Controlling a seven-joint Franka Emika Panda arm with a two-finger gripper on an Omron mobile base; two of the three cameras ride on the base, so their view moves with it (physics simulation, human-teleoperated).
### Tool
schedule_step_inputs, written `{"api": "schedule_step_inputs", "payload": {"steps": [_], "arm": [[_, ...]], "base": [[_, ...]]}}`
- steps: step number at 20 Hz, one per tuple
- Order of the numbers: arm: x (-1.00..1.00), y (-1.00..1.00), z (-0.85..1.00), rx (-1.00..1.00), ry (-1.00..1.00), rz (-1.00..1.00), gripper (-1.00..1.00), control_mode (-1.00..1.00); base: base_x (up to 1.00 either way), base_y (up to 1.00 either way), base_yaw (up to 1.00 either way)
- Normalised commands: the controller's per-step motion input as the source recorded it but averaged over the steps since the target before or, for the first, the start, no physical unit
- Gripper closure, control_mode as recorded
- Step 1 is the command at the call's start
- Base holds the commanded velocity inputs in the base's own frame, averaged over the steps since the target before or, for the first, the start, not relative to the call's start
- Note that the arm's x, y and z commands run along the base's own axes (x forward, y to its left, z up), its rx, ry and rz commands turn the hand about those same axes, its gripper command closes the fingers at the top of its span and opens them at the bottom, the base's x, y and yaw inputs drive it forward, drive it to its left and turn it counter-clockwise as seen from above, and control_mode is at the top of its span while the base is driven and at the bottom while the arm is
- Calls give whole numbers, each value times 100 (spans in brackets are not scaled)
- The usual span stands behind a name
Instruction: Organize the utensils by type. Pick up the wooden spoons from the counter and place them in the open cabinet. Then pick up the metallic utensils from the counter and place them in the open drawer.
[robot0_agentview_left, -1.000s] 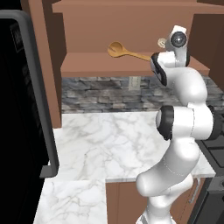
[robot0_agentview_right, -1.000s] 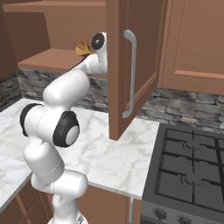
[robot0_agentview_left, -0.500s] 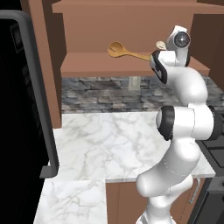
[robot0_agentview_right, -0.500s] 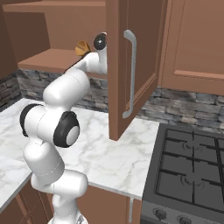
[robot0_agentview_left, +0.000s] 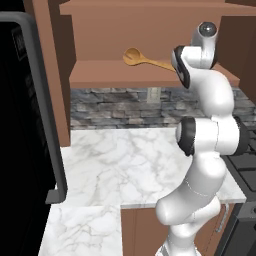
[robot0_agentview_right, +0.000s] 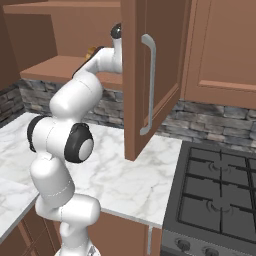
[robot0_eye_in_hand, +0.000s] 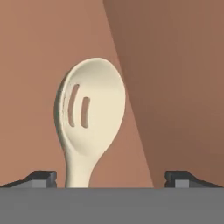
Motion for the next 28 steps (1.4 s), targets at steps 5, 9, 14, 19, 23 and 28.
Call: {"api": "schedule_step_inputs", "payload": {"steps": [5,9,14,19,23,28], "arm": [[-4,0,-16,0,25,1,-100,-100],[-10,7,-27,0,12,0,-100,-100],[0,1,-22,0,5,0,-100,-100],[0,0,-4,0,0,0,-100,-100],[-10,5,0,0,-1,0,-100,-100],[-34,11,-3,0,-10,0,-100,-100]], "base": [[0,0,0],[0,0,0],[0,0,0],[0,0,0],[0,0,0],[0,0,0]]}}
